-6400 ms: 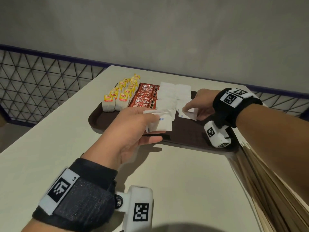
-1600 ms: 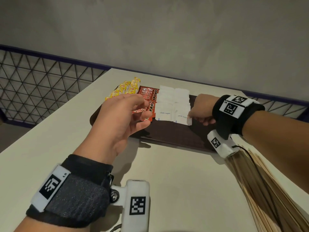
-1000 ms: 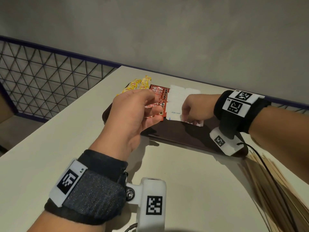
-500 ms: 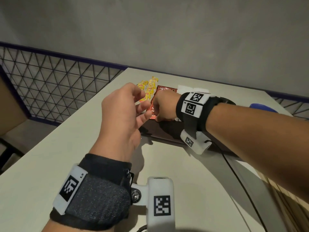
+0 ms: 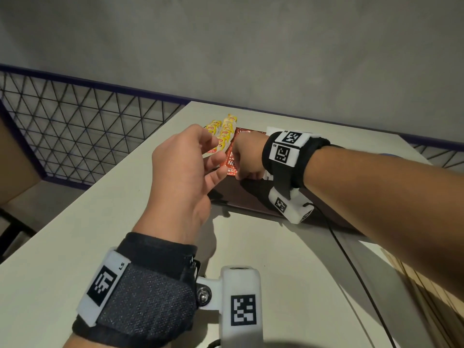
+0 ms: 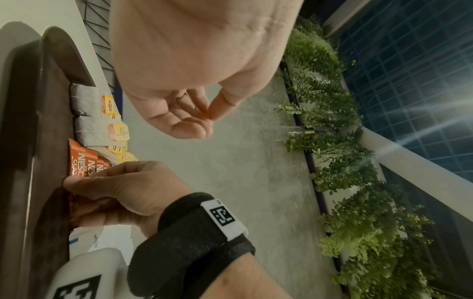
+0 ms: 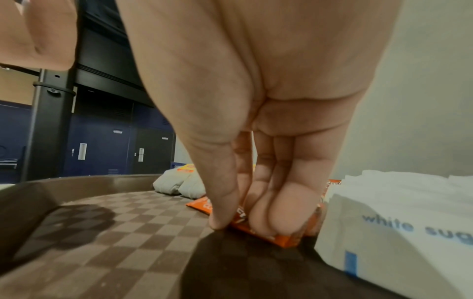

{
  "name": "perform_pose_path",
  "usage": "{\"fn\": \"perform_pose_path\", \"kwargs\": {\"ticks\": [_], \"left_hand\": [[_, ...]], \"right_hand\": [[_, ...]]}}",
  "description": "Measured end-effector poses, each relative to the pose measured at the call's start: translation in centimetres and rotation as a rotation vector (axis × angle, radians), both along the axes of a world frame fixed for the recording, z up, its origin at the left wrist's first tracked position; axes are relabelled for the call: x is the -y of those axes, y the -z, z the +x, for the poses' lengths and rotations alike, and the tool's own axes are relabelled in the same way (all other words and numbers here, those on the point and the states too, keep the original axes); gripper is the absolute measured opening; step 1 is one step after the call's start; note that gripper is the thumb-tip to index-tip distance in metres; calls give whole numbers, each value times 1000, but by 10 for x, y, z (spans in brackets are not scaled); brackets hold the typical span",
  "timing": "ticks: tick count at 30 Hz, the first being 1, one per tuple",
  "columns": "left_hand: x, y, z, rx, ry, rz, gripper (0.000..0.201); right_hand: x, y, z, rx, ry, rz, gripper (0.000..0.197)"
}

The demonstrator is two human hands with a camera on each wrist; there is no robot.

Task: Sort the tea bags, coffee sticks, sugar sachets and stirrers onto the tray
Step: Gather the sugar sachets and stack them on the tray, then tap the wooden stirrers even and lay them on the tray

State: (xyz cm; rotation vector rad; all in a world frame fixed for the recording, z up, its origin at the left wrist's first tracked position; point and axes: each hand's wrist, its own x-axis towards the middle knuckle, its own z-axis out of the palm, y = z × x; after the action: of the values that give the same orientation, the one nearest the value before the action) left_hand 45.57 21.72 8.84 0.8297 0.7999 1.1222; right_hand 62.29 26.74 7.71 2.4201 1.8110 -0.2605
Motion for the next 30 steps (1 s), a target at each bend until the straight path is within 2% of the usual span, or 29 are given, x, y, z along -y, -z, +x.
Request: {"fn": "perform_pose_path", "kwargs": {"ticks": [9,12,16,19,22,24,25,27,28,30], "left_hand": [[0,0,1,-1,-12,2,16],[1,-1,0,9,0,3,15],[1,-5,-1,8,65,-7,11],[0,-14,-4,-33,114,47,7],[8,-20,-3,-95,129,139,6],[25,-25,6,-176,185,215,4],[36,-27,12,-224,228,273,4],[62,-31,25,-355,374,448,6],[77,-32,32,-438,485,548,8],[106,-33,41,-633,742,718,8]], "right_hand": [[3,-1,-2,97,-40,3,32],[13,-12,-2,43,-22,47,30],[68,-44,-1,-131,27,143,26],[149,-57,9,-182,114,69,31],[241,-51,33,-51,282,-155,44],[295,-41,48,35,416,-201,59],[317,-36,53,40,485,-185,73],[349,-23,57,6,605,-193,108],[358,-17,55,-30,646,-220,119],[361,-5,47,-82,670,-247,127]]}}
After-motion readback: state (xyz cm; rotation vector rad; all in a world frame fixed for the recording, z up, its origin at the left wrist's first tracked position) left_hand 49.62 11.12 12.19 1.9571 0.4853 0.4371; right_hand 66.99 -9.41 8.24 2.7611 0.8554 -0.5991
